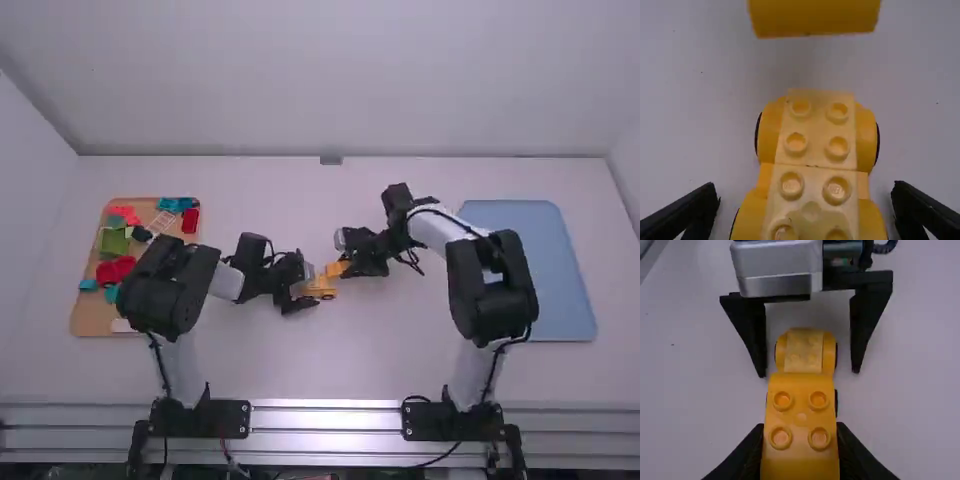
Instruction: Assemble lego blocks to make yellow taxi
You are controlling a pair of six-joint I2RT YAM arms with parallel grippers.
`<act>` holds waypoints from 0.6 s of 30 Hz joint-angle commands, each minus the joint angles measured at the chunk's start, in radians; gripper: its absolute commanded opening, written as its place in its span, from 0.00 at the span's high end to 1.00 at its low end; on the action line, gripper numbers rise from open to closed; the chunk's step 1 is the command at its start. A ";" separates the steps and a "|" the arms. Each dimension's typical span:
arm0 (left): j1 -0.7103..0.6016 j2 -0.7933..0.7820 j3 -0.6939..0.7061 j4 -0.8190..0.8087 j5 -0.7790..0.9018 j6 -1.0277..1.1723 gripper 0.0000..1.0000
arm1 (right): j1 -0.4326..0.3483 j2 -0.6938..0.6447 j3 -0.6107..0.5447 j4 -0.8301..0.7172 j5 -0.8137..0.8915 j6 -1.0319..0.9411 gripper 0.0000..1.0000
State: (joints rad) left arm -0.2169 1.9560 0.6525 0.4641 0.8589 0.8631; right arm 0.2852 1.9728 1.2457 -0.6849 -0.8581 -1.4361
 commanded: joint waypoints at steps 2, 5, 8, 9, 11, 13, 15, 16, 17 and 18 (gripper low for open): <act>0.001 0.026 0.009 0.002 0.015 0.010 0.12 | 0.013 -0.026 -0.041 0.082 -0.019 0.066 0.87; 0.001 0.040 0.008 -0.006 0.050 0.080 0.22 | 0.010 -0.026 -0.086 0.169 -0.055 0.105 0.87; 0.007 0.041 0.006 -0.010 0.095 0.114 0.23 | 0.007 -0.026 -0.114 0.202 -0.096 0.102 0.86; 0.008 0.041 0.006 -0.007 0.094 0.113 0.23 | 0.005 -0.026 -0.122 0.209 -0.112 0.101 0.86; 0.006 0.041 0.006 -0.007 0.090 0.114 0.24 | 0.003 -0.026 -0.134 0.224 -0.139 0.101 0.86; 0.003 0.041 0.006 -0.006 0.095 0.114 0.25 | 0.005 -0.026 -0.150 0.253 -0.166 0.101 0.87; 0.002 0.041 0.007 -0.006 0.093 0.114 0.29 | 0.014 -0.026 -0.166 0.284 -0.182 0.105 0.87; 0.001 0.041 0.008 -0.007 0.094 0.114 0.30 | 0.018 -0.026 -0.177 0.310 -0.185 0.120 0.87; 0.001 0.041 0.008 -0.007 0.095 0.114 0.32 | 0.017 -0.026 -0.190 0.341 -0.185 0.149 0.87; 0.001 0.042 0.008 -0.006 0.093 0.115 0.32 | 0.017 -0.026 -0.203 0.372 -0.185 0.180 0.87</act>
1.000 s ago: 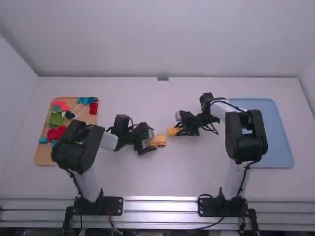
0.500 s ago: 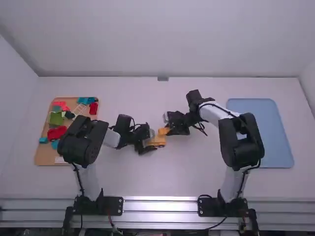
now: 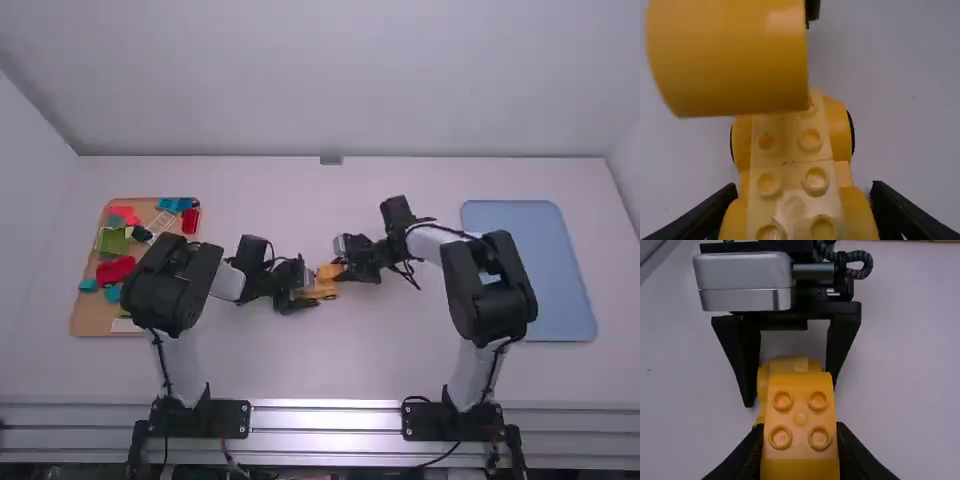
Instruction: Assemble lego blocks to make yellow taxi
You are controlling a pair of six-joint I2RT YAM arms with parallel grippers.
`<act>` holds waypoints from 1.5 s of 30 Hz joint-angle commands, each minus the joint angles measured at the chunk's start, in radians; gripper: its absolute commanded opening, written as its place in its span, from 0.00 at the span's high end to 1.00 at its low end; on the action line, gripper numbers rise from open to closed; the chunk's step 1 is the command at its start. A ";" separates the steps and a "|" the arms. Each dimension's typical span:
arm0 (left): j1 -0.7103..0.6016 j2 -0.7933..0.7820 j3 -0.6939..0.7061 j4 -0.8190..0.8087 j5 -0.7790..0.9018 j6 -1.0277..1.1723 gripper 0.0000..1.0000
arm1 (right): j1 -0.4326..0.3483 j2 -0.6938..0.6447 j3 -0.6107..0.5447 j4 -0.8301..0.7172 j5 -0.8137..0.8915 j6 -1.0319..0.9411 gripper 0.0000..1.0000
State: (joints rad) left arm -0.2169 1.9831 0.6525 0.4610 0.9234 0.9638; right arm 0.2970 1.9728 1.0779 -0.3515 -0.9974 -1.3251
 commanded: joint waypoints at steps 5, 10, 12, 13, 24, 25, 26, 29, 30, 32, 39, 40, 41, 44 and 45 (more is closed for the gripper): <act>0.001 0.014 0.007 -0.012 0.029 0.040 0.41 | 0.006 -0.026 -0.061 0.088 -0.051 0.093 0.87; 0.001 0.014 0.006 -0.011 0.029 0.040 0.47 | 0.015 -0.018 -0.065 0.086 -0.054 0.098 0.87; 0.000 0.014 0.006 -0.011 0.029 0.040 0.47 | 0.026 -0.016 -0.065 0.087 -0.053 0.098 0.87; 0.005 0.014 0.007 -0.011 0.026 0.040 0.47 | 0.033 -0.016 -0.065 0.087 -0.051 0.098 0.87; 0.007 0.014 0.006 -0.008 0.027 0.039 0.46 | 0.084 -0.016 -0.116 0.166 -0.007 0.108 0.93; 0.007 0.014 0.006 -0.008 0.029 0.040 0.46 | 0.081 -0.016 -0.150 0.241 -0.026 0.145 0.92; 0.007 0.014 0.006 -0.008 0.029 0.040 0.46 | 0.075 -0.016 -0.166 0.285 -0.040 0.167 0.92; 0.007 0.014 0.006 -0.006 0.028 0.040 0.46 | 0.060 -0.016 -0.192 0.375 -0.049 0.232 0.92; 0.007 0.014 0.006 -0.003 0.030 0.040 0.46 | 0.047 -0.016 -0.201 0.401 -0.041 0.264 0.92; 0.007 0.014 0.007 -0.003 0.029 0.040 0.46 | 0.043 -0.016 -0.204 0.399 -0.044 0.262 0.92; 0.007 0.014 0.008 -0.008 0.030 0.040 0.44 | 0.045 -0.016 -0.197 0.389 -0.054 0.244 0.95; 0.006 0.014 0.008 -0.011 0.030 0.040 0.44 | 0.046 -0.016 -0.198 0.386 -0.053 0.243 0.95; 0.005 0.014 0.007 -0.012 0.030 0.040 0.43 | 0.046 -0.016 -0.200 0.385 -0.053 0.241 0.95; 0.003 0.014 0.005 -0.011 0.029 0.040 0.42 | 0.045 -0.016 -0.203 0.375 -0.050 0.225 0.96; 0.006 0.014 0.005 -0.011 0.030 0.040 0.42 | 0.044 -0.016 -0.203 0.370 -0.050 0.226 0.96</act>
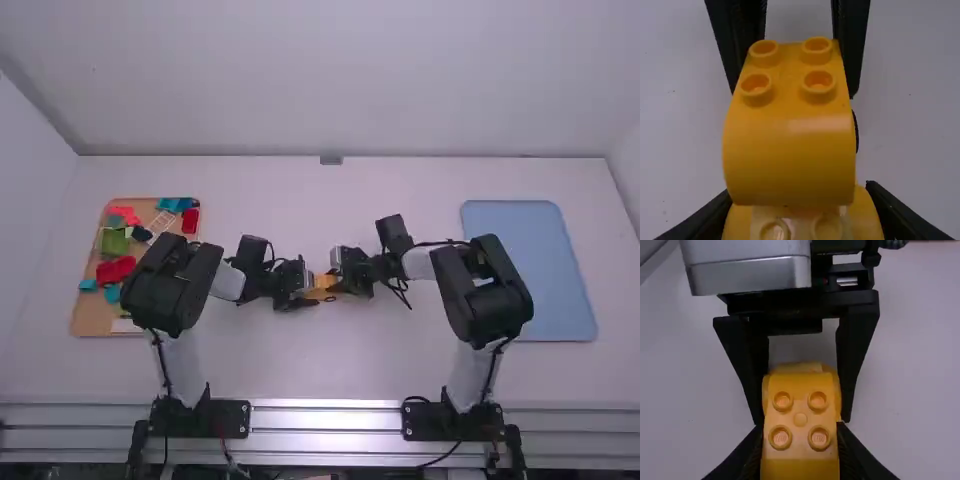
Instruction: Assemble lego blocks to make yellow taxi
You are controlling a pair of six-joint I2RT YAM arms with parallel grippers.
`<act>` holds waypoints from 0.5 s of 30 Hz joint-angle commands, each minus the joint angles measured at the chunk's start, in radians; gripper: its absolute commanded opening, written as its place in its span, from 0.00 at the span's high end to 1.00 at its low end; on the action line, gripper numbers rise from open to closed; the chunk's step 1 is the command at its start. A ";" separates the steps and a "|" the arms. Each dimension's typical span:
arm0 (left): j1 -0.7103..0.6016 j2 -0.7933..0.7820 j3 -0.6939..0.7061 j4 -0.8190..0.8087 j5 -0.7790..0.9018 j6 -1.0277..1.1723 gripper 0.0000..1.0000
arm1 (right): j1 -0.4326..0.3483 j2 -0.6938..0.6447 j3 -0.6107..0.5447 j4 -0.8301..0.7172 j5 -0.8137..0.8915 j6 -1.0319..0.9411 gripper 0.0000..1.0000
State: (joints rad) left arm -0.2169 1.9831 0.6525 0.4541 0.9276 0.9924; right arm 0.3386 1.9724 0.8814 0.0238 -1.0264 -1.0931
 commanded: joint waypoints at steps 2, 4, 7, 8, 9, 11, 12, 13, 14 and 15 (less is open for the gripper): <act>0.000 0.014 0.004 -0.005 0.025 0.011 0.42 | 0.002 -0.010 -0.007 -0.008 -0.021 -0.006 0.97; 0.000 0.014 0.003 -0.006 0.026 0.020 0.43 | 0.002 -0.002 -0.003 -0.007 -0.033 -0.006 0.97; -0.001 0.014 0.000 -0.037 0.026 0.065 0.44 | 0.003 0.018 0.012 -0.001 -0.050 -0.007 0.97; -0.002 0.014 0.000 -0.046 0.026 0.072 0.44 | 0.002 0.019 0.018 -0.004 -0.048 -0.006 0.97; -0.002 0.014 0.000 -0.058 0.026 0.082 0.44 | 0.002 0.019 0.024 -0.006 -0.047 0.000 0.98; -0.002 0.014 0.002 -0.062 0.025 0.072 0.43 | 0.002 0.020 0.031 -0.005 -0.047 0.017 0.98; 0.001 0.014 0.002 -0.061 0.026 0.071 0.43 | 0.004 0.024 0.031 -0.005 -0.043 0.020 0.98; 0.002 0.014 0.002 -0.060 0.026 0.074 0.43 | 0.011 0.032 0.027 -0.002 -0.035 0.019 0.99; 0.000 0.014 0.002 -0.059 0.026 0.076 0.44 | 0.014 0.037 0.027 -0.001 -0.031 0.019 0.99; -0.002 0.014 0.002 -0.058 0.024 0.078 0.44 | 0.021 0.048 0.030 -0.001 -0.029 0.020 0.99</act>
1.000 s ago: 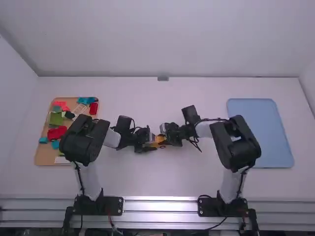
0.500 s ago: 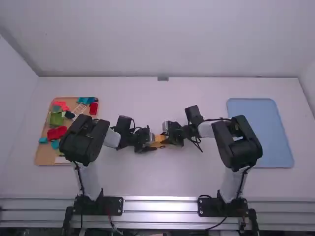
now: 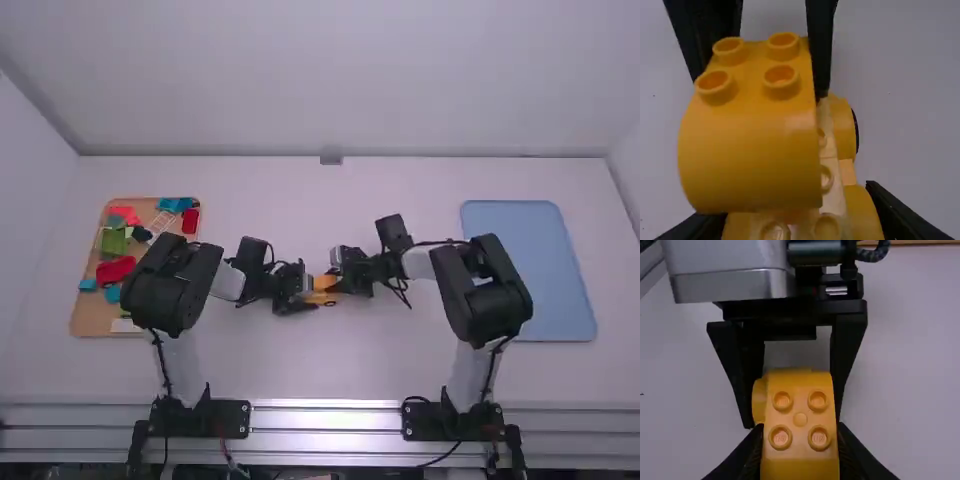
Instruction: Assemble lego blocks to make yellow taxi
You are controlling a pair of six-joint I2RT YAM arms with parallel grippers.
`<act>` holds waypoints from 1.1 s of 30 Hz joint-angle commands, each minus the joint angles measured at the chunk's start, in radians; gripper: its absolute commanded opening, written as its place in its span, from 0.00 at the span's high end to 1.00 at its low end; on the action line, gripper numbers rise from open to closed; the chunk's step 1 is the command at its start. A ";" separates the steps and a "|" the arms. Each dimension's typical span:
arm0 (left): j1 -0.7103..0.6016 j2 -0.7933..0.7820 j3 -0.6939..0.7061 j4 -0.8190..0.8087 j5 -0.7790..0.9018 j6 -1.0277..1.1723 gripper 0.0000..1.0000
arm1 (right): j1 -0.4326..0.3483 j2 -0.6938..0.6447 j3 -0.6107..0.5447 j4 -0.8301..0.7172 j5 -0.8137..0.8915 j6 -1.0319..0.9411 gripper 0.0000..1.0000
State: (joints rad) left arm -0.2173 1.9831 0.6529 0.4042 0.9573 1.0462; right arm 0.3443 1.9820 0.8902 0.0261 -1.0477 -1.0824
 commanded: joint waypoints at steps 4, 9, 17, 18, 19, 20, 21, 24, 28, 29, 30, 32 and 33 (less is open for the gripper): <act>0.004 0.014 0.001 -0.003 -0.005 0.021 0.44 | 0.031 0.054 0.035 -0.019 -0.034 0.009 0.99; 0.000 0.014 0.010 -0.005 -0.005 0.018 0.44 | 0.032 0.051 0.034 -0.001 0.021 0.015 0.99; -0.002 0.014 0.031 -0.041 -0.005 0.017 0.46 | 0.065 0.051 0.032 -0.038 0.147 0.039 1.00; -0.001 0.014 0.036 -0.051 -0.005 0.018 0.46 | 0.071 0.051 0.032 -0.050 0.158 0.021 1.00; 0.002 0.014 0.043 -0.062 -0.008 0.018 0.46 | 0.077 0.051 0.032 -0.065 0.172 -0.001 1.00; 0.004 0.014 0.046 -0.069 -0.007 0.018 0.46 | 0.078 0.051 0.032 -0.071 0.180 -0.006 1.00; 0.003 0.014 0.051 -0.078 -0.007 0.019 0.47 | 0.083 0.051 0.032 -0.080 0.193 -0.007 1.00; 0.002 0.014 0.061 -0.092 -0.008 0.019 0.47 | 0.100 0.051 0.028 -0.095 0.254 -0.006 1.00; -0.001 0.014 0.062 -0.097 -0.009 0.024 0.48 | 0.109 0.051 0.010 -0.083 0.291 -0.006 1.00; 0.000 0.014 0.062 -0.097 -0.008 0.025 0.48 | 0.109 0.051 0.004 -0.080 0.296 -0.006 1.00; 0.004 0.014 0.062 -0.098 -0.007 0.024 0.48 | 0.108 0.051 -0.002 -0.078 0.302 0.007 1.00; 0.008 0.014 0.061 -0.097 -0.008 0.024 0.48 | 0.107 0.051 -0.008 -0.081 0.315 0.014 1.00; 0.008 0.014 0.061 -0.098 -0.008 0.024 0.48 | 0.107 0.051 -0.011 -0.093 0.324 0.024 1.00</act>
State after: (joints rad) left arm -0.2085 1.9831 0.6971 0.3111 0.9459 1.0744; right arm 0.4240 1.9865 0.9298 -0.0315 -0.8974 -1.0786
